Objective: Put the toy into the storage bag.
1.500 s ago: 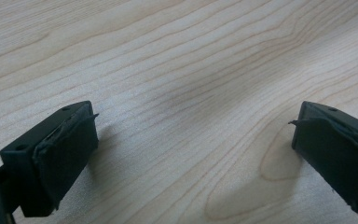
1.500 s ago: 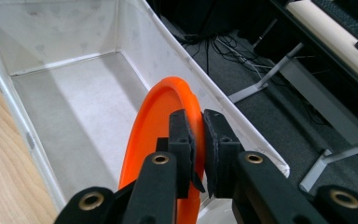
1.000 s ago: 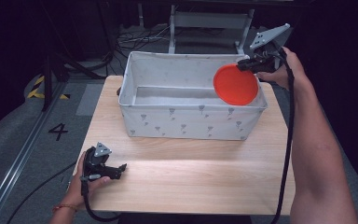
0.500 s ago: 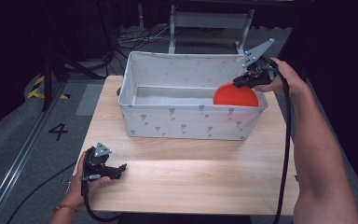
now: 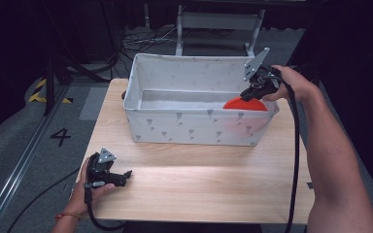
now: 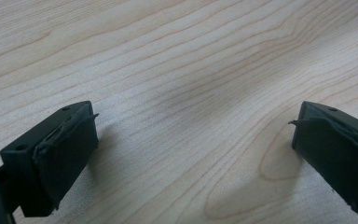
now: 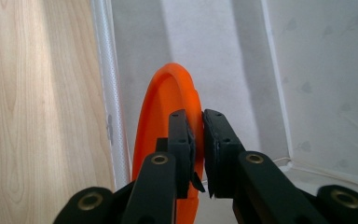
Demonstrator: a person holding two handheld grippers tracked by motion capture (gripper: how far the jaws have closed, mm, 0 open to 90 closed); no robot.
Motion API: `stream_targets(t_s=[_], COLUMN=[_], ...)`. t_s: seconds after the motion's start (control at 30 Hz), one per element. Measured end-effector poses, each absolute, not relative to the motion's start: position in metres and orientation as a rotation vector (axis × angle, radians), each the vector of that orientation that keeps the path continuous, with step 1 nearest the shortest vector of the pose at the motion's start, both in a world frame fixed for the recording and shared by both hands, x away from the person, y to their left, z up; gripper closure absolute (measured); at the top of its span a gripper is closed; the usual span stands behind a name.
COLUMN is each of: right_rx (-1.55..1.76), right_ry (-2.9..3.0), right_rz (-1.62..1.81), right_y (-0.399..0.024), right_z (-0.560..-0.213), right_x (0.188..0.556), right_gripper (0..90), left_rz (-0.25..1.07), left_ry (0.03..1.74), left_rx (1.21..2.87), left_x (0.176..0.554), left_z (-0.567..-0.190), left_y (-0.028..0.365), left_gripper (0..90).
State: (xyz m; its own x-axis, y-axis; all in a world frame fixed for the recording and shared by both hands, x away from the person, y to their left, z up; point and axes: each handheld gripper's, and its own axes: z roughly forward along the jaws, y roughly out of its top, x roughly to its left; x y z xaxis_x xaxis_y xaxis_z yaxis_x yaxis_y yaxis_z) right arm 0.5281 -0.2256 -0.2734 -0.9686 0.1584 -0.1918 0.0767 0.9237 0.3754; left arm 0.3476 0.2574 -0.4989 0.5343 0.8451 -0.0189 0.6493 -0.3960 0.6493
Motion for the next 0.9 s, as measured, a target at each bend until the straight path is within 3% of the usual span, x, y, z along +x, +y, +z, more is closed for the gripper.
stream_targets(t_s=[0.4, 0.7, 0.9], right_rx=[0.199, 0.224, 0.234], right_ry=[2.967, 2.985, 2.969], right_rz=[0.274, 0.241, 0.261], right_y=[-0.211, -0.212, -0.214], right_z=[-0.288, -0.289, -0.285], right_x=[0.534, 0.534, 0.534], right_gripper=[81.7, 84.1, 80.8], left_rz=[0.420, 0.421, 0.421], left_ry=[1.205, 1.205, 1.205], left_rx=[2.169, 2.169, 2.169], left_x=[0.348, 0.348, 0.348], left_z=[-0.499, -0.499, -0.499], left_y=[0.257, 0.257, 0.257], left_gripper=[0.6, 0.5, 0.6])
